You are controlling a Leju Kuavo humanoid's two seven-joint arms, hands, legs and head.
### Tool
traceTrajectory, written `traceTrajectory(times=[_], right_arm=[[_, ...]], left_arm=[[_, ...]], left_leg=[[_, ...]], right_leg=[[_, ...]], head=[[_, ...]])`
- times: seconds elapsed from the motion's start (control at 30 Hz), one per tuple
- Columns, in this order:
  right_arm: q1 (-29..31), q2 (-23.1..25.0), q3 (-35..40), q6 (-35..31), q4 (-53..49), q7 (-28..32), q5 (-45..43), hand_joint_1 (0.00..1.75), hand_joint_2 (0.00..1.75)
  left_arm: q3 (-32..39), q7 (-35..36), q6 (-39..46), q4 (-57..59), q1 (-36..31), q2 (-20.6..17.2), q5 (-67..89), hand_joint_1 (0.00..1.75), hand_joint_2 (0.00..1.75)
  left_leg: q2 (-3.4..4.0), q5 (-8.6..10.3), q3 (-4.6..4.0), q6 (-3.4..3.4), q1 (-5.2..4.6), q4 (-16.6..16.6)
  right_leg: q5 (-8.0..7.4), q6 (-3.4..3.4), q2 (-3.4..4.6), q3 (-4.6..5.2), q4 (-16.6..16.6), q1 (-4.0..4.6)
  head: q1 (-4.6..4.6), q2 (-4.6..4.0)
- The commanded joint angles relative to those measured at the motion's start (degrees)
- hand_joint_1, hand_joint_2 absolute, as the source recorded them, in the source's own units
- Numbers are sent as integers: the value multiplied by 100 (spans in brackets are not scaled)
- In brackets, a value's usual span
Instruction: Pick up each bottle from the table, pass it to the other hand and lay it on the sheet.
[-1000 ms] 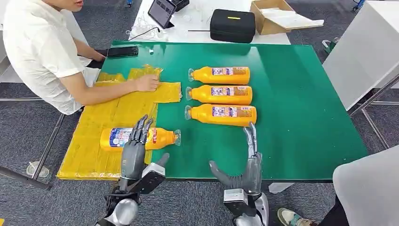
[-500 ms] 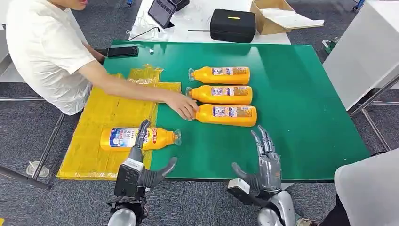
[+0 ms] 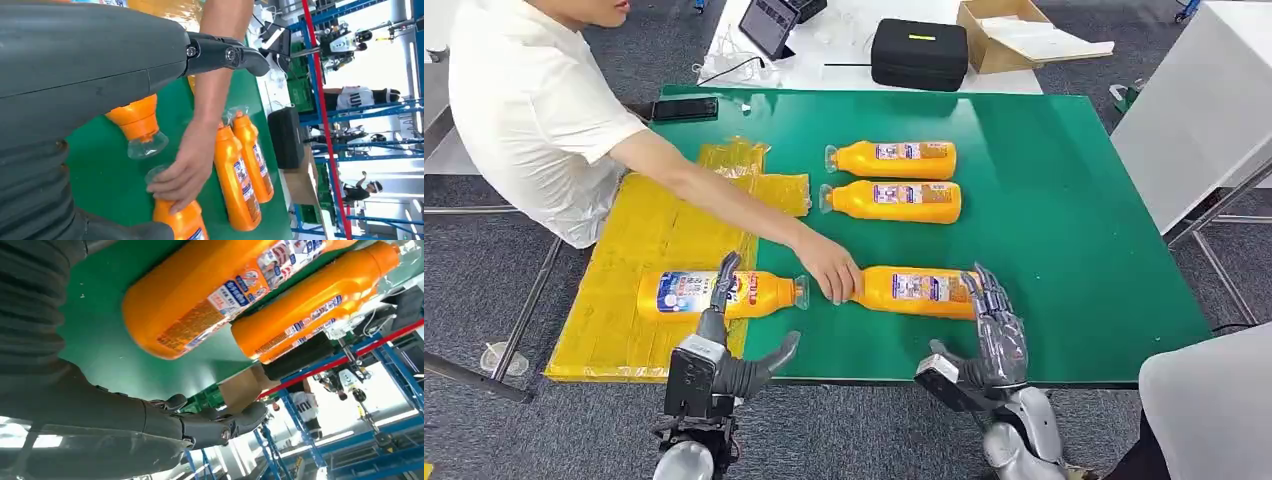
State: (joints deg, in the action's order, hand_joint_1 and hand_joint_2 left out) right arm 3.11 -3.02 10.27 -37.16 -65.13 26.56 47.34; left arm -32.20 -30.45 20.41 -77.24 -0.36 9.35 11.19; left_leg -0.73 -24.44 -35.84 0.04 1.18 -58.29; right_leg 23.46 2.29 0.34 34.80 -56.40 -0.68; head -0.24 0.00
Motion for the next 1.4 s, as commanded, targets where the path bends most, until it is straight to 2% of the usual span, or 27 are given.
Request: traceTrajectory(times=[0.03, 0.3, 0.37, 0.4, 0.7, 0.83, 0.9, 1.1, 1.4], right_arm=[[484, -171, 107, 189, 743, -287, 201, 0, 175], [1389, -353, 129, 679, 2032, -617, 262, 0, 175], [1416, -355, 126, 683, 2065, -618, 267, 0, 175], [1416, -355, 126, 683, 2065, -618, 267, 0, 175], [1445, -325, 131, 714, 2176, -631, 256, 0, 175], [1745, -316, 175, 905, 2707, -676, 270, 0, 175], [1989, -300, 194, 803, 3138, -560, 229, 0, 175], [2529, -397, 396, 1093, 3669, -700, 492, 0, 175], [2812, -347, 767, 1569, 4106, -869, 837, 0, 175]], left_arm=[[-195, 9, -46, 380, -283, -62, -66, 0, 175], [-383, -10, -74, 561, -492, 8, -130, 0, 175], [-385, -11, -73, 567, -498, 11, -132, 0, 175], [-385, -11, -73, 567, -498, 11, -132, 0, 175], [-398, -14, -79, 585, -510, 9, -136, 0, 175], [-445, -33, -83, 678, -587, 37, -149, 0, 175], [-481, -117, -1, 730, -646, 48, -164, 0, 175], [-525, -228, 38, 845, -759, 132, -322, 0, 175], [-599, -283, 54, 956, -879, 156, -403, 0, 175]], left_leg=[[8, -2, 20, 5, -3, 5], [12, 2, 19, 7, -5, 6], [19, -1, 36, 14, -9, 7], [10, 4, 14, 9, -5, 5], [6, 1, 15, 8, -4, 3], [11, 2, 18, 10, -7, 3], [12, 2, 20, 11, -6, 2], [11, 4, 10, 9, -6, 1], [12, 3, 18, 9, -4, 2]], right_leg=[[1, -6, 1, -18, 5, 0], [-6, -2, 5, -18, 6, -3], [-4, -5, 5, -34, 7, -5], [-8, 1, 4, -14, 6, -4], [-5, 2, 2, -15, 4, -2], [-7, 1, 5, -16, 3, -4], [-7, 0, 5, -18, 4, -4], [-10, 5, 6, -10, 1, -5], [-9, 2, 5, -16, 4, -2]], head=[[2, 0], [0, 0], [0, 0], [0, 0], [0, 0], [0, 0], [0, 0], [0, 2], [-2, 0]])
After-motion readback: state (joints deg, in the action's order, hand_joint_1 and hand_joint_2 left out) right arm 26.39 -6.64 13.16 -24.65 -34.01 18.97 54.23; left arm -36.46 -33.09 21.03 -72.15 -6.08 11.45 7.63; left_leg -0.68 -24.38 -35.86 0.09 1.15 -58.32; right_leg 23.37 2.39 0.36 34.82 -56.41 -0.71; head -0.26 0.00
